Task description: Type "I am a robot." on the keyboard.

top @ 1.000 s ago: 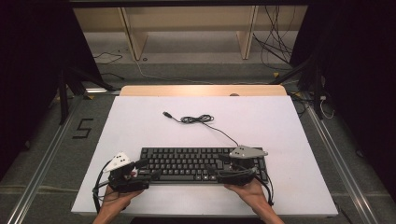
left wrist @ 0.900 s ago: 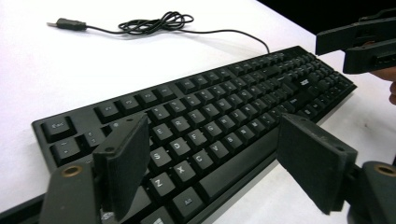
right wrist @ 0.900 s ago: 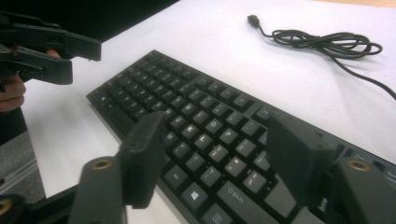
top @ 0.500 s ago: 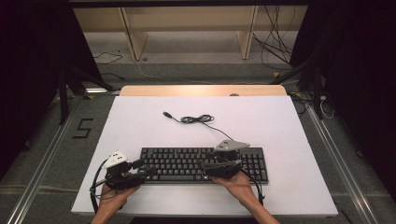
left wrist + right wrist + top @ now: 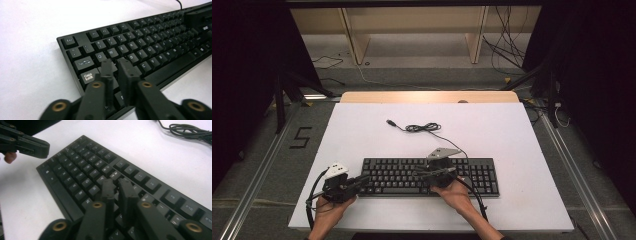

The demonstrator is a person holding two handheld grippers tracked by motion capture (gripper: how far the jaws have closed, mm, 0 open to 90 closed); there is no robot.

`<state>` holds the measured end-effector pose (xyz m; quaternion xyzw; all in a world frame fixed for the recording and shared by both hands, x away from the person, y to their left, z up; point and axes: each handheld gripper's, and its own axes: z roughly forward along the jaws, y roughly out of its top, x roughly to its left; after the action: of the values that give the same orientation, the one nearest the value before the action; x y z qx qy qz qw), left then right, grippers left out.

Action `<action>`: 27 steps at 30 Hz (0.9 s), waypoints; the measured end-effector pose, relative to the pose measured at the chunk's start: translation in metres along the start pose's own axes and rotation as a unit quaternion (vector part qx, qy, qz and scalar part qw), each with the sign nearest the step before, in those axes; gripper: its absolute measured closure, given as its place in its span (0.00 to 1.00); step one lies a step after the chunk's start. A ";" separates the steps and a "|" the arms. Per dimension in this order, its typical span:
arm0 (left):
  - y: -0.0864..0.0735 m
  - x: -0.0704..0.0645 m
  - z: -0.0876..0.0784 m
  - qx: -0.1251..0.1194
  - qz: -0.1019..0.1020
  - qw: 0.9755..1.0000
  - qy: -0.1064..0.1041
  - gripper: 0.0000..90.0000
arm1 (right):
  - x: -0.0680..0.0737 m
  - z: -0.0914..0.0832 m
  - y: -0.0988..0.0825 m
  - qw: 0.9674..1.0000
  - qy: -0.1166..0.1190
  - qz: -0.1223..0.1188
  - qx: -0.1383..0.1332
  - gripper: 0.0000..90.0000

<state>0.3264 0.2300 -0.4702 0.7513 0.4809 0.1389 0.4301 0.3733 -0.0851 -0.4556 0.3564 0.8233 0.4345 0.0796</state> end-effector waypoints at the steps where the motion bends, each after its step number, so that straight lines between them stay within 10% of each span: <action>1: 0.000 0.000 0.000 0.002 -0.001 1.000 0.001 0.94 | 0.001 0.002 0.001 1.000 -0.002 -0.001 0.003 0.97; 27: -0.002 0.006 0.006 0.035 0.003 0.999 -0.003 0.99 | 0.000 0.033 0.004 0.998 -0.038 0.004 0.040 1.00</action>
<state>0.3323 0.2326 -0.4762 0.7677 0.4821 0.1209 0.4046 0.3904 -0.0620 -0.4726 0.3784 0.8351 0.3878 0.0948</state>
